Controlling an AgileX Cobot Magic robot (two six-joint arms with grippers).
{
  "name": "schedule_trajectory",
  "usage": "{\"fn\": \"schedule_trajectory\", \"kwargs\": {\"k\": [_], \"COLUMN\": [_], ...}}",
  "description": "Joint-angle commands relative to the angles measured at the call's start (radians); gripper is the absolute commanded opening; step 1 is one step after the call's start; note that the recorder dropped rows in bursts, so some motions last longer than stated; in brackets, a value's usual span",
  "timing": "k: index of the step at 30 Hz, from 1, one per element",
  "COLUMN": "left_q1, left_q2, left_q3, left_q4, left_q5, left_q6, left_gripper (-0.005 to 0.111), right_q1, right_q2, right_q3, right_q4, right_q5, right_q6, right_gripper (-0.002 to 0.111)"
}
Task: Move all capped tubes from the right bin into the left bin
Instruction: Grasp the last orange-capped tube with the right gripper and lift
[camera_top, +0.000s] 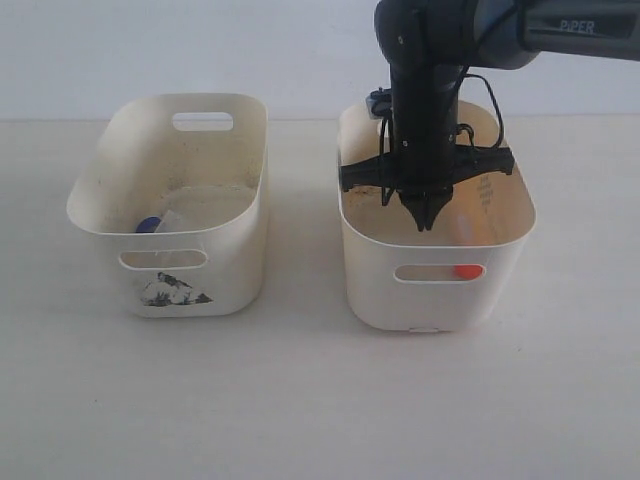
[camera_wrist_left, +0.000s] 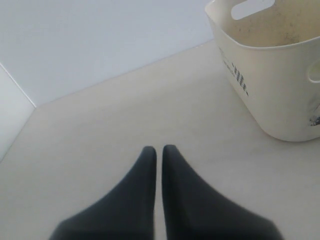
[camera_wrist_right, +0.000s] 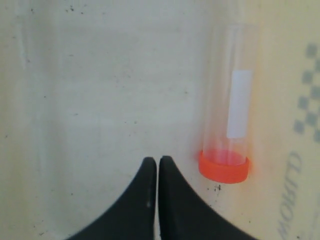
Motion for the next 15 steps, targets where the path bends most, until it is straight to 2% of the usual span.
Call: {"fn": "schedule_trajectory", "kwargs": {"k": [1, 15], "left_q1": [-0.005, -0.005], "left_q2": [0.0, 0.0], "left_q3": [-0.004, -0.004], "left_q4": [-0.003, -0.003], "left_q5": [-0.005, -0.005], "left_q6": [-0.01, -0.01], "left_gripper": [0.004, 0.004], "right_q1": [-0.007, -0.007], "right_q2": [-0.001, -0.001], "right_q3": [-0.007, 0.06], "right_q4": [-0.022, -0.058], "right_q5": [0.002, 0.002], "right_q6": [0.004, 0.004], "right_gripper": [0.001, 0.001]}}
